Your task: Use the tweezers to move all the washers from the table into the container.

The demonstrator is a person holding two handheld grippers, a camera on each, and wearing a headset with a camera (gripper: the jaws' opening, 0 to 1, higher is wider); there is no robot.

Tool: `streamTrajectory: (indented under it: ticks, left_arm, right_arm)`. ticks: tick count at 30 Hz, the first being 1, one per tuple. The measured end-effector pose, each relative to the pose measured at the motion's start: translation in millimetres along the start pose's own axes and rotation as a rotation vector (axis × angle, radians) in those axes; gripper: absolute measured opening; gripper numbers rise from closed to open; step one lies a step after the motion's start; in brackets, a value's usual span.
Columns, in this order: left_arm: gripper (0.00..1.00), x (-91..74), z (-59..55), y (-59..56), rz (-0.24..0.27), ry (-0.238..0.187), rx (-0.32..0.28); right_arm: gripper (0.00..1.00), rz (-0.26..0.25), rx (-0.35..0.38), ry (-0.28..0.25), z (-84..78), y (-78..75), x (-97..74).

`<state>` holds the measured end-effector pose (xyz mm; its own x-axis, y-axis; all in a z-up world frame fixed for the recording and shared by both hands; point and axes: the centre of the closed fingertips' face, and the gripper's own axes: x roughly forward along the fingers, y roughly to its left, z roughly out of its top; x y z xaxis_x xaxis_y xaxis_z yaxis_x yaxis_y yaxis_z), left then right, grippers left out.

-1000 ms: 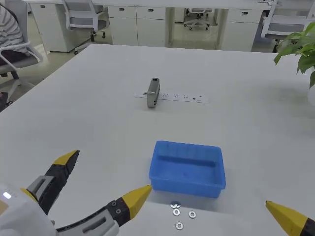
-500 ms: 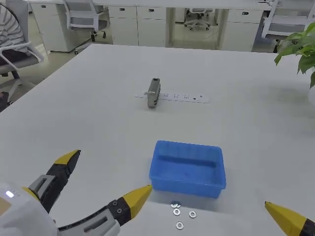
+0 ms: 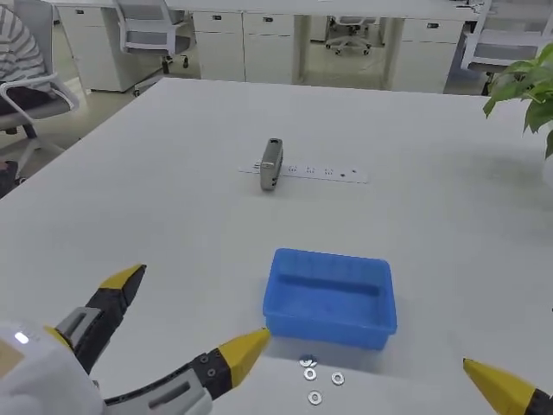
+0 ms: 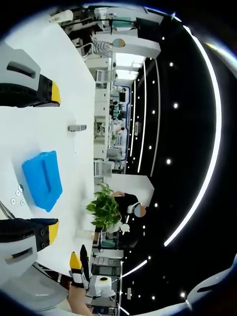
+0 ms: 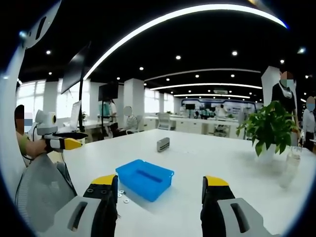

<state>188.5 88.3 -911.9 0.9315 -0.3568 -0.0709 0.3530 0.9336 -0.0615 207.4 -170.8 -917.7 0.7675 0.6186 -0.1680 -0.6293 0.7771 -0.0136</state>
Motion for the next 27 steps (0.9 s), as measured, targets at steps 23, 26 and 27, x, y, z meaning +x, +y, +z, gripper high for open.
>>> streamTrajectory:
  ticks: [23, 26, 27]
  left_arm:
    - [0.16, 11.5, -125.2, -61.1, -0.595, 0.722, 0.043]
    - [0.13, 10.8, -135.1, -65.7, -0.646, 0.773, 0.090]
    - [0.11, 8.7, -138.1, -67.7, -0.667, 0.795, 0.103]
  right_arm:
    - [0.15, 0.365, -0.083, 0.420, -74.0, 68.3, 33.4]
    - [0.12, 0.397, -0.080, 0.428, -78.1, 76.3, 36.4]
    - [0.11, 0.402, -0.078, 0.432, -79.8, 77.9, 37.4]
